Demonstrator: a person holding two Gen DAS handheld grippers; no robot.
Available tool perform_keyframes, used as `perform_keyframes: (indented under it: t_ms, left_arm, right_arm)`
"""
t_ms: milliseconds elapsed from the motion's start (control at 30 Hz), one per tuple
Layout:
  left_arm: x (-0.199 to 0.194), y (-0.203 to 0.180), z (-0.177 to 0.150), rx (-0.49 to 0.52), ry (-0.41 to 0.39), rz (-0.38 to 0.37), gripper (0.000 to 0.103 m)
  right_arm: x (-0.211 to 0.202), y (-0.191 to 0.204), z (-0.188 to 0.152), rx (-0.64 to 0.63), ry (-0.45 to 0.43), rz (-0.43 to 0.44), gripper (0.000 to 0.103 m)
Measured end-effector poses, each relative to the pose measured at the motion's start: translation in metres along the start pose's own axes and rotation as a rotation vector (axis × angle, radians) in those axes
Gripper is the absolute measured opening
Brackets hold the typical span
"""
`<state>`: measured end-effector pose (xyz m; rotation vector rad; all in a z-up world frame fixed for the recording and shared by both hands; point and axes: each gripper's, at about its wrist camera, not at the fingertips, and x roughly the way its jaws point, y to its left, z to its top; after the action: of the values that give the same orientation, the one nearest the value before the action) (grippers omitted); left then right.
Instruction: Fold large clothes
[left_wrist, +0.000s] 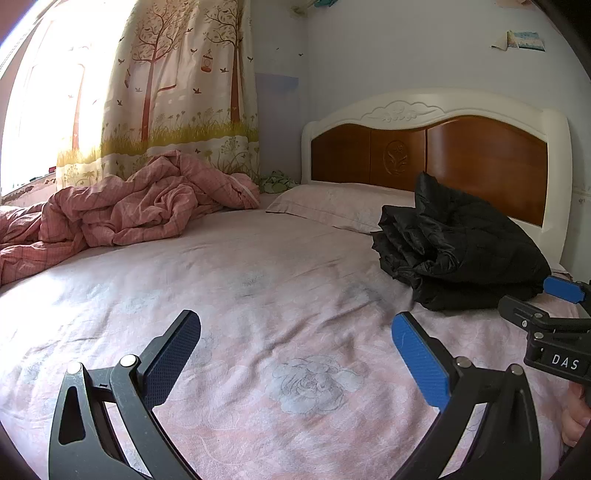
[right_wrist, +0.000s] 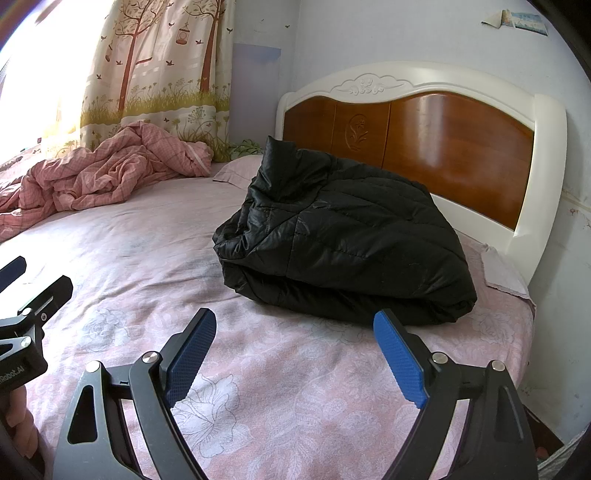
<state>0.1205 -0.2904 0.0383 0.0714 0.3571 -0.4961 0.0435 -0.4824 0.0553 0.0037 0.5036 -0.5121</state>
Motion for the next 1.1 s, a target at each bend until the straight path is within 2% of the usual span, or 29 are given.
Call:
perform_keyframes:
  t_ms: [1100]
  left_arm:
    - [-0.0013,0.0004,0.0003,0.008,0.013,0.003,0.103]
  right_arm:
    - [0.0002,0.0000,0.0003,0.002,0.004,0.006,0.089]
